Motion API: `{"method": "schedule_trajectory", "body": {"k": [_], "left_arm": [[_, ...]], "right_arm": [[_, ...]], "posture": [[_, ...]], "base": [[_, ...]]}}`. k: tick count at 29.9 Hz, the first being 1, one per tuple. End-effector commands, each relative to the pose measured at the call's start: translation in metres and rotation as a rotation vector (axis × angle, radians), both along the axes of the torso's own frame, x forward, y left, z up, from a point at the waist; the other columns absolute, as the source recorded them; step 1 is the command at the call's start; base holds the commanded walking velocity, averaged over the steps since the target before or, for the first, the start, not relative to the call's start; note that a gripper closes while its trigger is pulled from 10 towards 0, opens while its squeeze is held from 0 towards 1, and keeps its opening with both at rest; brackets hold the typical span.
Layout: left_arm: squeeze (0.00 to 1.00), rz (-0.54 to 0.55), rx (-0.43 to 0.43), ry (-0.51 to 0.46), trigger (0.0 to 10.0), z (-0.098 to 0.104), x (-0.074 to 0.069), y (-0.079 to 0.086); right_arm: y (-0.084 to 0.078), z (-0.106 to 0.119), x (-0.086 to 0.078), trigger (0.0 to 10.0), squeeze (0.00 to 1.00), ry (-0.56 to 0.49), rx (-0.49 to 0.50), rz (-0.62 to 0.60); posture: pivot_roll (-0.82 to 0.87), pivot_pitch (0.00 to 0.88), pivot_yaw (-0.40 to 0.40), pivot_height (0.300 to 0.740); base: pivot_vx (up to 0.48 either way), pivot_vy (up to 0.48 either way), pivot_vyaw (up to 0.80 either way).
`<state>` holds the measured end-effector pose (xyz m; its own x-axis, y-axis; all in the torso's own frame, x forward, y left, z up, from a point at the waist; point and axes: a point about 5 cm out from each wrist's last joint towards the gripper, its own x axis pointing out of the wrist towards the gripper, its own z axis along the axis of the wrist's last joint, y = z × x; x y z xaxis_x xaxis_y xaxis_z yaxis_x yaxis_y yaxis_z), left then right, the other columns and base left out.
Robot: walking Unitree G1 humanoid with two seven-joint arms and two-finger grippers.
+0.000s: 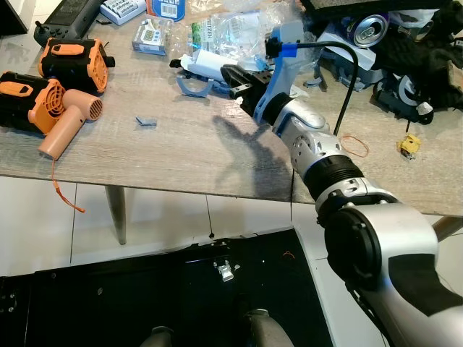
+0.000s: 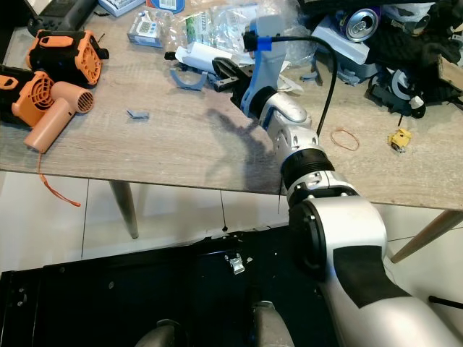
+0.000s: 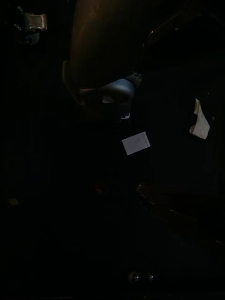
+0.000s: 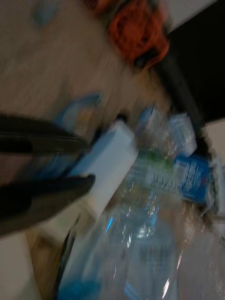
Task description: Picking trash to rubbish bin
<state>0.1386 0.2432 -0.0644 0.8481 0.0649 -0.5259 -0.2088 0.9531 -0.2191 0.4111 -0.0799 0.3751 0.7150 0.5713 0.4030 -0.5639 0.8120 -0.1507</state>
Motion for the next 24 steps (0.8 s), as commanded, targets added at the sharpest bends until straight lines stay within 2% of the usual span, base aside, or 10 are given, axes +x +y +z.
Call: {"method": "schedule_trajectory", "body": {"k": [1,5,10,13,17,20,21,22,23,24], "left_arm": [[0.0,0.027,-0.03,0.094,10.0,-0.013,-0.023,-0.004],[0.0,0.024,-0.035,0.105,10.0,-0.014,-0.019,-0.006],[0.0,0.02,-0.038,0.11,10.0,-0.014,-0.017,-0.007],[0.0,0.012,-0.042,0.116,10.0,-0.015,-0.013,-0.009],[0.0,0.006,-0.044,0.119,10.0,-0.015,-0.013,-0.01],[0.0,-0.009,-0.049,0.131,10.0,-0.017,-0.012,-0.014],[0.0,-0.009,-0.049,0.131,10.0,-0.017,-0.012,-0.014],[0.0,-0.016,-0.052,0.132,10.0,-0.018,-0.012,-0.016],[0.0,-0.018,-0.052,0.131,10.0,-0.018,-0.012,-0.017],[0.0,-0.02,-0.052,0.131,10.0,-0.018,-0.012,-0.017]], "right_arm": [[-0.006,0.006,0.001,10.0,1.0,-0.048,-0.079,-0.104],[-0.028,0.016,0.003,10.0,1.0,-0.131,-0.214,-0.323],[-0.045,0.019,0.003,10.0,1.0,-0.12,-0.187,-0.379],[-0.069,0.022,0.003,10.0,1.0,-0.107,-0.142,-0.455],[-0.075,0.022,0.003,10.0,1.0,-0.099,-0.124,-0.474],[-0.085,0.006,0.008,10.0,1.0,0.038,0.01,-0.454],[-0.085,0.006,0.008,10.0,1.0,0.038,0.01,-0.454],[-0.083,-0.016,0.014,10.0,1.0,0.206,0.142,-0.436],[-0.08,-0.023,0.016,10.0,0.31,0.268,0.197,-0.403],[-0.074,-0.03,0.017,10.0,0.0,0.325,0.249,-0.348]], "posture": [[0.04,0.576,-0.049,0.74],[0.03,0.55,-0.046,0.74],[0.03,0.534,-0.045,0.74],[0.01,0.517,-0.041,0.74],[0.0,0.512,-0.04,0.74],[-0.01,0.507,-0.036,0.74],[-0.01,0.507,-0.036,0.74],[-0.01,0.509,-0.032,0.74],[-0.01,0.509,-0.032,0.74],[-0.01,0.509,-0.032,0.74]], "base": [[0.0,0.0,0.0],[0.0,0.0,0.0],[0.0,0.0,0.0],[0.0,0.0,0.0],[0.0,0.0,0.0],[0.0,0.0,0.0],[0.0,0.0,0.0],[0.0,0.0,0.0],[0.0,0.0,0.0],[0.0,0.0,0.0]]}}
